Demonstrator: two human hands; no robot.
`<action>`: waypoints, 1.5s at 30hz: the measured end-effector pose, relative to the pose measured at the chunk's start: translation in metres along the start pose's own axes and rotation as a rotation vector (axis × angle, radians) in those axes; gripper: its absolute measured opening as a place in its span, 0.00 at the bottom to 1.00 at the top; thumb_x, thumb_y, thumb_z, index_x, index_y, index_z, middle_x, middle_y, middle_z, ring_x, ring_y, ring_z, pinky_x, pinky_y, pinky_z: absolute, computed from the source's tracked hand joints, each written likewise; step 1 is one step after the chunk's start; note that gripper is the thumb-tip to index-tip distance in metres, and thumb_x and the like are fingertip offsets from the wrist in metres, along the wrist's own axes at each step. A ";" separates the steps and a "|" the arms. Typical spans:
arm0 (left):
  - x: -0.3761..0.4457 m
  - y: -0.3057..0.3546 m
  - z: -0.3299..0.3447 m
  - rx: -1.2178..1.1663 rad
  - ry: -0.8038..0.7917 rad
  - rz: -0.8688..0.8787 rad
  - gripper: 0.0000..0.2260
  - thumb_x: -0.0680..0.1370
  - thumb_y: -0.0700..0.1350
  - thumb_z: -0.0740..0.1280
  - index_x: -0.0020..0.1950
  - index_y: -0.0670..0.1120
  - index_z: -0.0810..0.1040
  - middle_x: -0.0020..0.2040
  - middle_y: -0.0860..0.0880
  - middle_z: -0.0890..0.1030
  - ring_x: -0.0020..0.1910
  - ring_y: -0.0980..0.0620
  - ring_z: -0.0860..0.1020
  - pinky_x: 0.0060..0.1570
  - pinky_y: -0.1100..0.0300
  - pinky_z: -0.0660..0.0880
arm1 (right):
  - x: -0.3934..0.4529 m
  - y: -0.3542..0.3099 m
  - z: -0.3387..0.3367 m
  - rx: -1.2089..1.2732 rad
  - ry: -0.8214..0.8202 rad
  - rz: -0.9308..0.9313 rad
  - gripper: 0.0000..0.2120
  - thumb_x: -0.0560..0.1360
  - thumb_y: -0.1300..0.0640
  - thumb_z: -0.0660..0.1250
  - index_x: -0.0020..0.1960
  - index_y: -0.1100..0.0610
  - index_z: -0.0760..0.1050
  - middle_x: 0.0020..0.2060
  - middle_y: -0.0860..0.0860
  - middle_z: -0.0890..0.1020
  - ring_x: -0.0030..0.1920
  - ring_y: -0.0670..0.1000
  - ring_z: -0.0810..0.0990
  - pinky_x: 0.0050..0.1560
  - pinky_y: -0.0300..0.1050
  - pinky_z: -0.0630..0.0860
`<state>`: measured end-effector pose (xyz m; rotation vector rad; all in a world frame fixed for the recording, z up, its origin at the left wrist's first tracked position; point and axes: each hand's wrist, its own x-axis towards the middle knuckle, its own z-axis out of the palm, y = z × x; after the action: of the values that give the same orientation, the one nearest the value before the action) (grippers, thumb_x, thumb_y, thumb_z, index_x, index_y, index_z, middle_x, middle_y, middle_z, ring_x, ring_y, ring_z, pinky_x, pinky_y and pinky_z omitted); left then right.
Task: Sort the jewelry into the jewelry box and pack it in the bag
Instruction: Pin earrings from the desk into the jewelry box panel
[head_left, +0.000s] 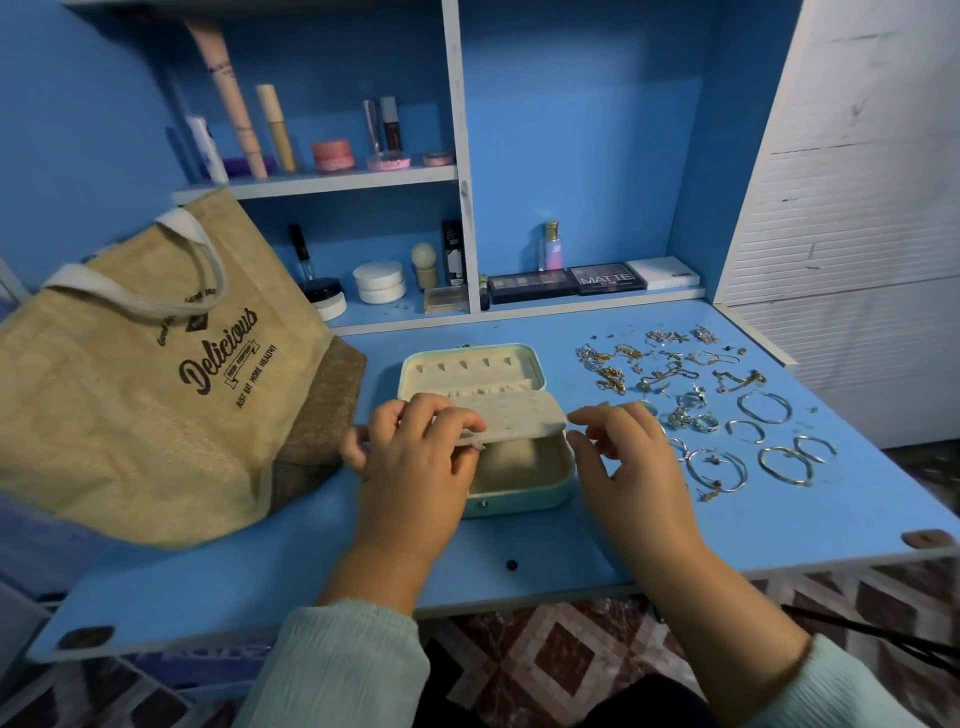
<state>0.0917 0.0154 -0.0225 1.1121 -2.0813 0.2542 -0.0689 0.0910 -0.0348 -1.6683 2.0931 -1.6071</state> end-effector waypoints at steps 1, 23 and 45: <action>0.000 0.002 -0.001 0.007 -0.013 0.007 0.13 0.62 0.44 0.78 0.41 0.55 0.79 0.44 0.56 0.78 0.50 0.50 0.66 0.48 0.53 0.55 | -0.001 0.001 -0.001 0.011 -0.001 0.031 0.04 0.75 0.59 0.65 0.48 0.52 0.77 0.40 0.39 0.70 0.42 0.41 0.72 0.43 0.33 0.67; 0.091 0.089 0.011 0.226 -0.814 0.255 0.18 0.79 0.62 0.53 0.55 0.56 0.79 0.53 0.53 0.78 0.59 0.49 0.70 0.59 0.49 0.57 | 0.028 0.050 -0.082 -0.472 -0.207 0.228 0.09 0.76 0.52 0.64 0.53 0.52 0.80 0.46 0.46 0.73 0.55 0.52 0.72 0.50 0.44 0.70; 0.129 0.108 0.081 0.266 -0.987 0.611 0.06 0.77 0.49 0.67 0.53 0.55 0.78 0.51 0.56 0.80 0.49 0.54 0.70 0.58 0.53 0.57 | 0.024 0.087 -0.118 -0.539 -0.396 0.212 0.08 0.77 0.54 0.63 0.53 0.49 0.79 0.50 0.47 0.73 0.55 0.52 0.70 0.57 0.46 0.70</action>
<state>-0.0785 -0.0406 0.0285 0.7616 -3.3442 0.3137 -0.2067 0.1448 -0.0273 -1.6272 2.4915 -0.6133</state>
